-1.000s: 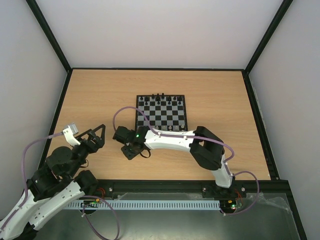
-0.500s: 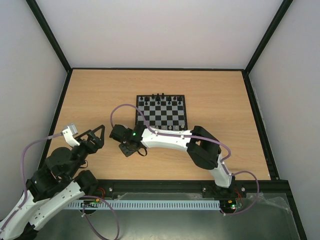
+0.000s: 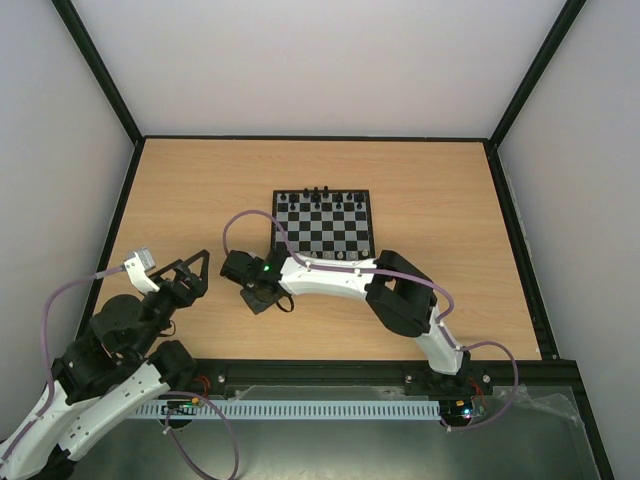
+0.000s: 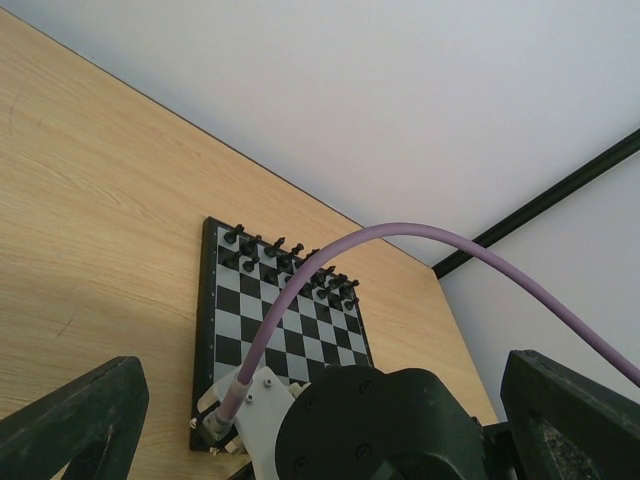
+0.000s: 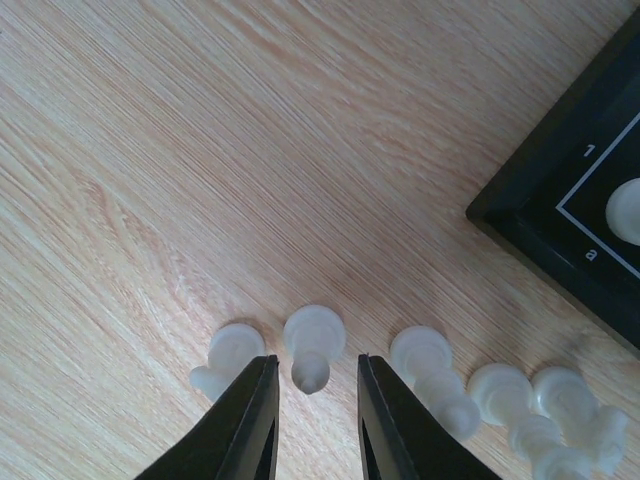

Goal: Set up the chess pieces on the board
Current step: Pick up the chess piece at the center of the board, then place the chess piece on the chessboard.

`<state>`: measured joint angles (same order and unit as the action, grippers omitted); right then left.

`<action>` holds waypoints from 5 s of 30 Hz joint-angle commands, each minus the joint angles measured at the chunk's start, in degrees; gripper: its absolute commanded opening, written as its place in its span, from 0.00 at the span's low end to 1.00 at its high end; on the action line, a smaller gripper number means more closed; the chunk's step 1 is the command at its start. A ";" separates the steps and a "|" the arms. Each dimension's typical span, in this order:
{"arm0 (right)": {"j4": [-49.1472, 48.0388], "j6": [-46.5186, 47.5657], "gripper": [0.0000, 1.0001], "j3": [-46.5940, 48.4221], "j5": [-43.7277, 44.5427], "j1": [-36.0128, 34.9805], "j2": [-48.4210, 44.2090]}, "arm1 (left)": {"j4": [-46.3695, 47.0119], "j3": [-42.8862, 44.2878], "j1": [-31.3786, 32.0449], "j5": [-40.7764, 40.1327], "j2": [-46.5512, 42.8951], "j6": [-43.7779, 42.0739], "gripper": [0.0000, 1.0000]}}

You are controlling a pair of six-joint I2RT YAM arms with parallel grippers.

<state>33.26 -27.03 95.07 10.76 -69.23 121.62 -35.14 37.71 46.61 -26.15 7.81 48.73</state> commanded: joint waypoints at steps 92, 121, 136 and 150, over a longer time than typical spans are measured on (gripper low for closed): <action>8.60 2.22 0.05 1.63 4.64 2.69 -12.65 | 0.71 0.93 0.14 -1.18 0.01 -0.39 1.00; 2.74 4.60 0.05 -11.32 0.18 14.95 -12.47 | 0.87 0.85 0.15 -0.39 0.24 -0.30 1.00; 1.74 5.31 0.05 -9.07 -0.77 16.43 -8.22 | 0.93 0.80 0.12 -0.38 0.10 -0.40 0.99; 1.69 5.58 0.05 -7.35 -1.18 16.63 -6.62 | 0.85 0.94 0.14 -0.39 0.09 -0.62 1.00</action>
<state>33.36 -22.02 86.46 10.04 -52.88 113.65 -35.09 37.71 46.61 -26.17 7.86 48.69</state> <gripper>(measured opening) 0.070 0.995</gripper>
